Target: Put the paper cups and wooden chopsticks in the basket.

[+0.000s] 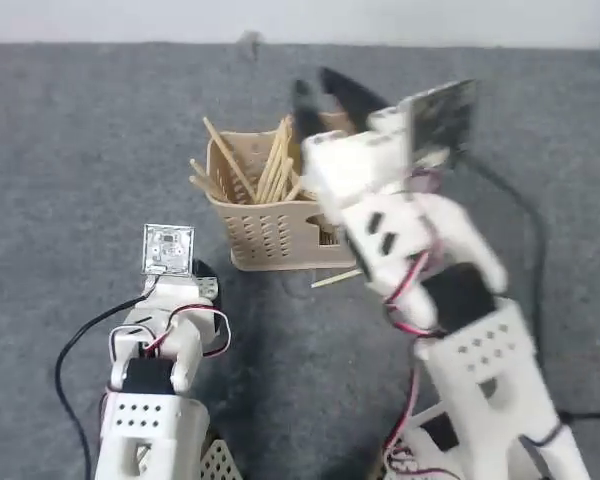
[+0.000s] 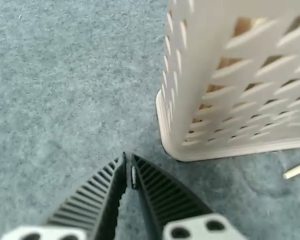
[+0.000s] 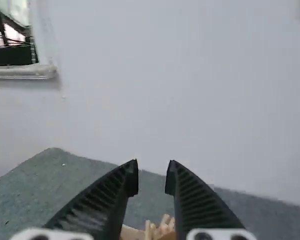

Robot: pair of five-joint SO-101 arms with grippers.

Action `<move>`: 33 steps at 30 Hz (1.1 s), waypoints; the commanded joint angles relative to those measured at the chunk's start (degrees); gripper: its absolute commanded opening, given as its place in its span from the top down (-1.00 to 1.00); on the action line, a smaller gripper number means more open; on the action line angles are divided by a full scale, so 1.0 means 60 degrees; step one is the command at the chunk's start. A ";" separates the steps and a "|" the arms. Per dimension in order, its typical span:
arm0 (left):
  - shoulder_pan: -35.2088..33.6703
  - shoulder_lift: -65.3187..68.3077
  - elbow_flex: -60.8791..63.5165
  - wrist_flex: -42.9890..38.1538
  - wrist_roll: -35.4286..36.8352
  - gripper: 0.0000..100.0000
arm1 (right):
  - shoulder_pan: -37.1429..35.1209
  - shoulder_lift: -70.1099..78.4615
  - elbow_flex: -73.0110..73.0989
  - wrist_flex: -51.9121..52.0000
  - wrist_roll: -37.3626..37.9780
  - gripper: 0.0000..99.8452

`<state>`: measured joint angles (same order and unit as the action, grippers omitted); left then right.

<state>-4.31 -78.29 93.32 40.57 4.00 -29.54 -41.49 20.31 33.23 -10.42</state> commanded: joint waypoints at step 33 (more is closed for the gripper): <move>-0.0015 0.0044 -0.0154 0.0029 -0.0088 0.97 | 0.1223 0.7480 -0.7795 0.8403 -0.1451 0.77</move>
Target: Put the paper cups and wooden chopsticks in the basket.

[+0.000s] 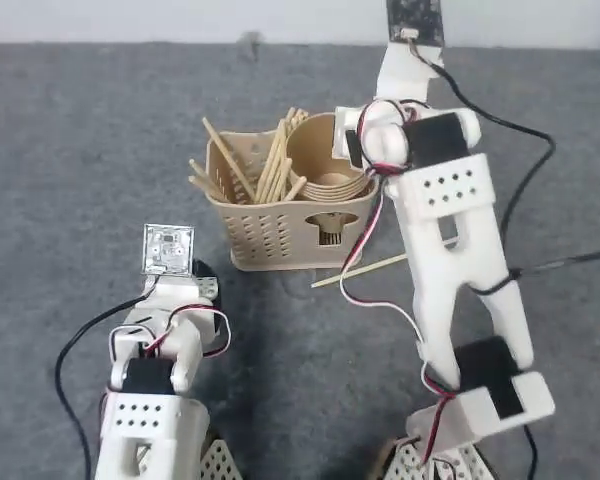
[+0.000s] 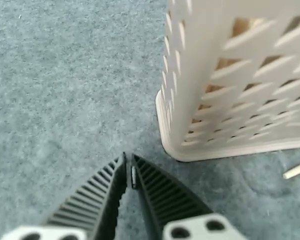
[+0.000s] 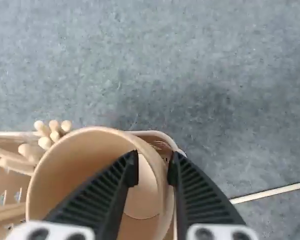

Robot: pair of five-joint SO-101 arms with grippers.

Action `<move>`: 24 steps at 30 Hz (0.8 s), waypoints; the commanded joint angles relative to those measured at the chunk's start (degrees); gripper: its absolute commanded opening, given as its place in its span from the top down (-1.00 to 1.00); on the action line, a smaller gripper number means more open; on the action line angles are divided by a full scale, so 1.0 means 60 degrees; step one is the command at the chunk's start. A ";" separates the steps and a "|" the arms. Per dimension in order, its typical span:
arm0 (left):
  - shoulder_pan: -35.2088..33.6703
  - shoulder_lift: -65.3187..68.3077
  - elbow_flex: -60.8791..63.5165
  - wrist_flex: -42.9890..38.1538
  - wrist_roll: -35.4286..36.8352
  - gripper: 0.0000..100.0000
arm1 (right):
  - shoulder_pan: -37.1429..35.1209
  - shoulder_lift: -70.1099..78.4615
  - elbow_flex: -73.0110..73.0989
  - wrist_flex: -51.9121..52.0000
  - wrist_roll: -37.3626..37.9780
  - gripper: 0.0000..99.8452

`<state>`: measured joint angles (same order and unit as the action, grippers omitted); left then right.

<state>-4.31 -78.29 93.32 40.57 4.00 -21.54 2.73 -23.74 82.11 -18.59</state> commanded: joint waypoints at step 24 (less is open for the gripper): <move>0.0000 0.0044 -0.0154 0.0015 -0.0088 0.97 | 0.0110 0.2498 -0.0484 0.3011 0.1553 0.78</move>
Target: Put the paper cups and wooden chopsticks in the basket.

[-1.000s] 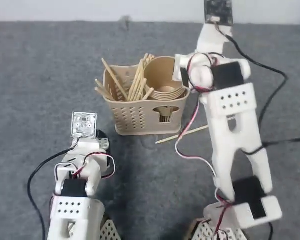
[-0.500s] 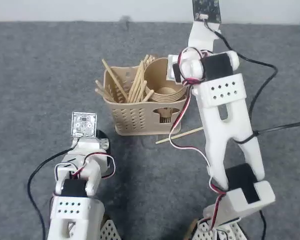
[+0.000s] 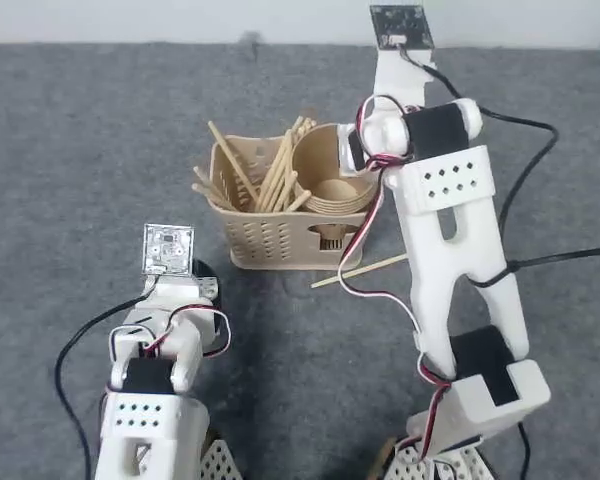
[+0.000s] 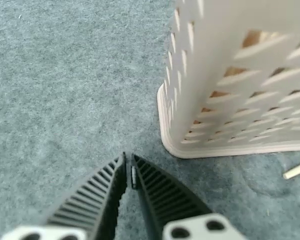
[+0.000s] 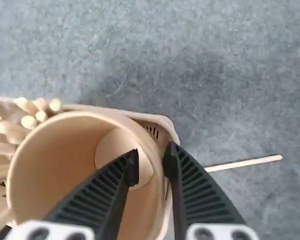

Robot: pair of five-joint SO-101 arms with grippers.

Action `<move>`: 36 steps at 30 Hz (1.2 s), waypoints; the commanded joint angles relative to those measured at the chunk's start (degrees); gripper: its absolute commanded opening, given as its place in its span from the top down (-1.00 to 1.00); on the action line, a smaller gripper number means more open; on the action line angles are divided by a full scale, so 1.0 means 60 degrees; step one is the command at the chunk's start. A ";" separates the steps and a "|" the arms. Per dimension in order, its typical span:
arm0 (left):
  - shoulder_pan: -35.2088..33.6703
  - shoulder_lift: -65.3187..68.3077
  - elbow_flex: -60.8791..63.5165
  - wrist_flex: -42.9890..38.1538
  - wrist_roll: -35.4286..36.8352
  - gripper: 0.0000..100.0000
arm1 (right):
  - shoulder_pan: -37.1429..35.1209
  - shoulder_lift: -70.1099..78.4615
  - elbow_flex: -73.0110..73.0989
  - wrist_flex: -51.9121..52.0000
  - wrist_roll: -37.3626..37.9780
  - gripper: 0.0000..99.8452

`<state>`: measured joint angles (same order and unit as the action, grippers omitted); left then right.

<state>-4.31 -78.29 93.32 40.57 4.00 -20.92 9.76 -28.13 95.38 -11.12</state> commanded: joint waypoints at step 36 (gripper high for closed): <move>-0.0015 0.0044 -0.0154 0.0015 -0.0088 0.97 | 0.0593 0.0623 0.0220 -0.0711 0.0645 0.72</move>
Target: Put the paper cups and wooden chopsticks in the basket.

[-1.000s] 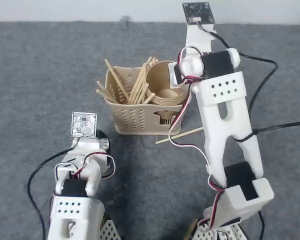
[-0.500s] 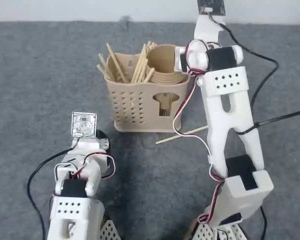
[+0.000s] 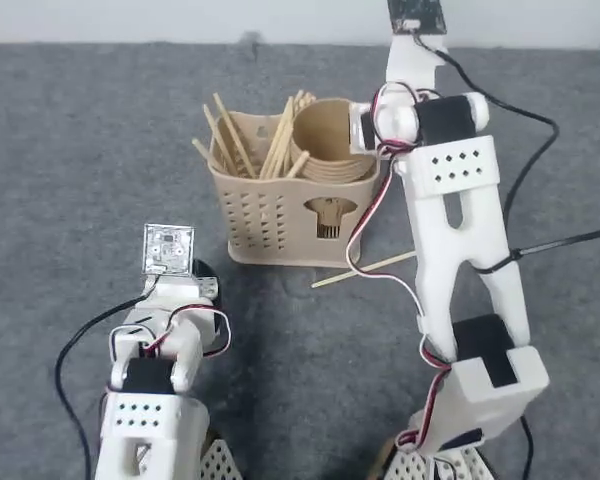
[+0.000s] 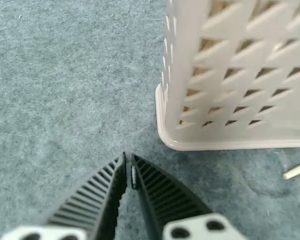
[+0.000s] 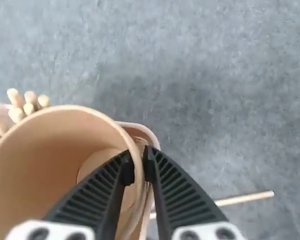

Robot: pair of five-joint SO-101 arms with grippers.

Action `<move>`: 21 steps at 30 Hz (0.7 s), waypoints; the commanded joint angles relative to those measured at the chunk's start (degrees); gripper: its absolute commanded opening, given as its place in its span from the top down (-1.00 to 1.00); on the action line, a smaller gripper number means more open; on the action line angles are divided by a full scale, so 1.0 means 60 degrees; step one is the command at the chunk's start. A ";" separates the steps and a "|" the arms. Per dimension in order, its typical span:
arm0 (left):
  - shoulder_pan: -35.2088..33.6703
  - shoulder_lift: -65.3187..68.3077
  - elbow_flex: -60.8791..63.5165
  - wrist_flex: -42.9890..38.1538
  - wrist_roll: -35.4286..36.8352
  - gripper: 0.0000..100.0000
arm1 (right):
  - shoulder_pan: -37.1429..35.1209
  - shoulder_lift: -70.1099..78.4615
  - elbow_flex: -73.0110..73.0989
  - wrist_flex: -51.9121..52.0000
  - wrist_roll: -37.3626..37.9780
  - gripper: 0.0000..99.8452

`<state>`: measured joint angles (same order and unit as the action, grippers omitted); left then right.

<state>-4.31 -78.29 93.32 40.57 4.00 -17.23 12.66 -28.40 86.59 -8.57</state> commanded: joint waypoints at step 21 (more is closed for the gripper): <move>-0.0015 0.0044 -0.0154 0.0015 -0.0088 0.97 | -0.0974 0.0154 -0.3092 0.2527 0.0249 0.57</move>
<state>-4.31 -78.29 93.32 40.57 4.00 -21.45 14.59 -43.34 100.31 -7.69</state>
